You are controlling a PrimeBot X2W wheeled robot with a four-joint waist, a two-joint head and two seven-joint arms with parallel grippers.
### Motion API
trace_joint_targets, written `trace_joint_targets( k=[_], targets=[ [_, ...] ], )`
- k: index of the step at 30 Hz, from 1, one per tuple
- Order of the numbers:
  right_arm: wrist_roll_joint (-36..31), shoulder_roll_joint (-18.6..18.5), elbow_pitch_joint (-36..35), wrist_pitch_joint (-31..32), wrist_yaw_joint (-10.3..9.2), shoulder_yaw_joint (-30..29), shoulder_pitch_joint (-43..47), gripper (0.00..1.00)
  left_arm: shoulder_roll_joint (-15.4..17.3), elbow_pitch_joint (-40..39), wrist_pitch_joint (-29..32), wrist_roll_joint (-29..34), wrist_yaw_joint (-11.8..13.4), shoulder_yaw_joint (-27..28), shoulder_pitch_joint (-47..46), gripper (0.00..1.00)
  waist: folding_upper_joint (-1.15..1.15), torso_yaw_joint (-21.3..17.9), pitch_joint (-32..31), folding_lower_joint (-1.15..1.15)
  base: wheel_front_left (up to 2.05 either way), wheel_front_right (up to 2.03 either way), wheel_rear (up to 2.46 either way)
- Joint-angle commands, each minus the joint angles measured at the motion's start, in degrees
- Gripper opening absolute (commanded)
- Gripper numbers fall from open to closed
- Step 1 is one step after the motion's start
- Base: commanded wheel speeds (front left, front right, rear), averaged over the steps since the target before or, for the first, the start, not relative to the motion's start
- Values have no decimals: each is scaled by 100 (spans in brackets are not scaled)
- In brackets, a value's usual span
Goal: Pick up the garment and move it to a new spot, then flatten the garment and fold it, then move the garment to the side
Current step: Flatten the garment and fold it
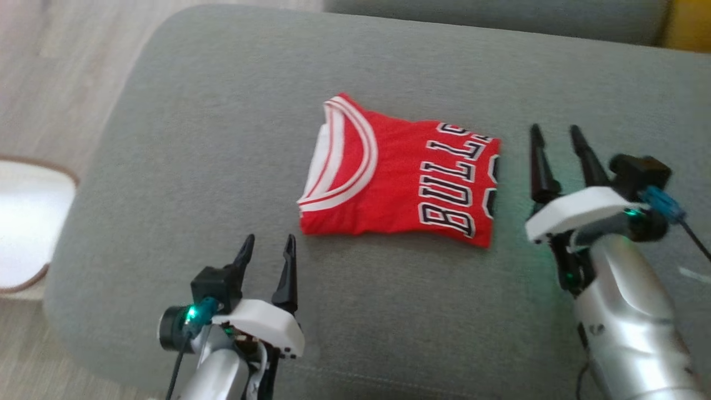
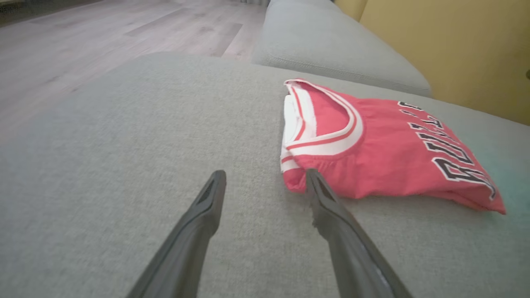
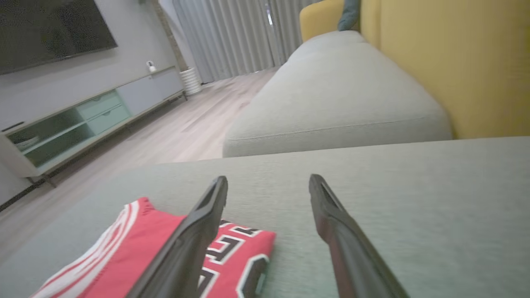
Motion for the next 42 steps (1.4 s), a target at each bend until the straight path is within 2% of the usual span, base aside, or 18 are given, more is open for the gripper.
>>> trace_joint_targets(
  k=[1, 6, 12, 24, 42],
  targets=[
    [-155, 42, -322, -72, 39, -37, 47, 100, 42, -214, -71, 84, 40, 247, -225, 100, 0, -256, -9, 0, 0, 0, 0],
    [-723, 96, -868, -74, 39, -536, 564, 100, 42, -223, -71, 348, 140, 435, -235, 100, 0, -559, -40, 0, 0, 0, 0],
    [-954, 148, -1246, -74, 39, -850, 1136, 100, 42, -195, -71, 556, 208, 662, -142, 100, 0, -750, -137, 0, 0, 0, 0],
    [-767, 153, -1375, -75, 39, -636, 1801, 100, 42, -97, -71, 739, 174, 922, 175, 100, 0, -848, -461, 0, 0, 0, 0],
    [-566, 154, -1418, -75, 39, -304, 2075, 100, 42, -82, -71, 800, 147, 1095, 526, 100, 0, -991, -828, 0, 0, 0, 0]
  ],
)
